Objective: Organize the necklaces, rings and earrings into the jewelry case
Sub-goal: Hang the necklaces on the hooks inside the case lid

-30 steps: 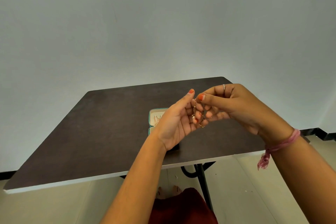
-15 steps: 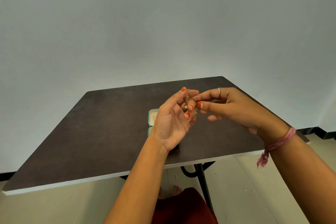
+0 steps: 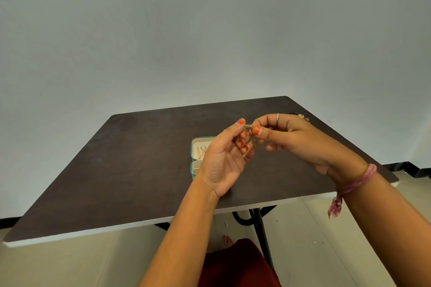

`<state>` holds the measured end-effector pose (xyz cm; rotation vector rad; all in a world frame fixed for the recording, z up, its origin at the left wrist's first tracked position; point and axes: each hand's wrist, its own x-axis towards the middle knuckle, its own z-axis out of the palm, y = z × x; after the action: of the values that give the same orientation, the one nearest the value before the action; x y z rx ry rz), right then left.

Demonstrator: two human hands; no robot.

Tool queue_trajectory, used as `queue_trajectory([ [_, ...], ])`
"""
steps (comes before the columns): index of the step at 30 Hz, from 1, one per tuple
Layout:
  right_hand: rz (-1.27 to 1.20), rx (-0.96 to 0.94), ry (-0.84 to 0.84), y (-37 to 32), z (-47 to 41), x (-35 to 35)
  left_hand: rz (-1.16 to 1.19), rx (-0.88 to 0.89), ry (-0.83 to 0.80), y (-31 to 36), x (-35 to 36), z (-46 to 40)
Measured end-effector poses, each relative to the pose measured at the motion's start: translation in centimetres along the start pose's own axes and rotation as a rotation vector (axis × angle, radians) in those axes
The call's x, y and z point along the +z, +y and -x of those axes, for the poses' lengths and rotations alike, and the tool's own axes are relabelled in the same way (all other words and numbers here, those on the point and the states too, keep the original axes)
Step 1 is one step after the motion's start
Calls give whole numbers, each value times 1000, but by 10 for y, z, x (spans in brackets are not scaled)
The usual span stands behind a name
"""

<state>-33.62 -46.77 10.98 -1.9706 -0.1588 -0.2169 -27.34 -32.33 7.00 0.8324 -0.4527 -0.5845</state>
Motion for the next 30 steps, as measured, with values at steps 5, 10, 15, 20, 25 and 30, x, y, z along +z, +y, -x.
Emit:
queue_trajectory([
  [5,-193,49,112,6,-7,8,-56,41,37,-5,-1,0],
  [10,-362,67,180,7,-11,18,-3,67,57,-9,3,-2],
  [15,-311,29,217,6,-11,17,66,72,88,-11,6,-7],
  [20,36,-122,312,4,-18,12,29,91,144,-12,3,-10],
  [25,342,-202,363,4,-37,11,59,111,191,-11,-6,-15],
  [30,500,-233,346,-3,-56,14,34,102,241,-6,-22,-25],
])
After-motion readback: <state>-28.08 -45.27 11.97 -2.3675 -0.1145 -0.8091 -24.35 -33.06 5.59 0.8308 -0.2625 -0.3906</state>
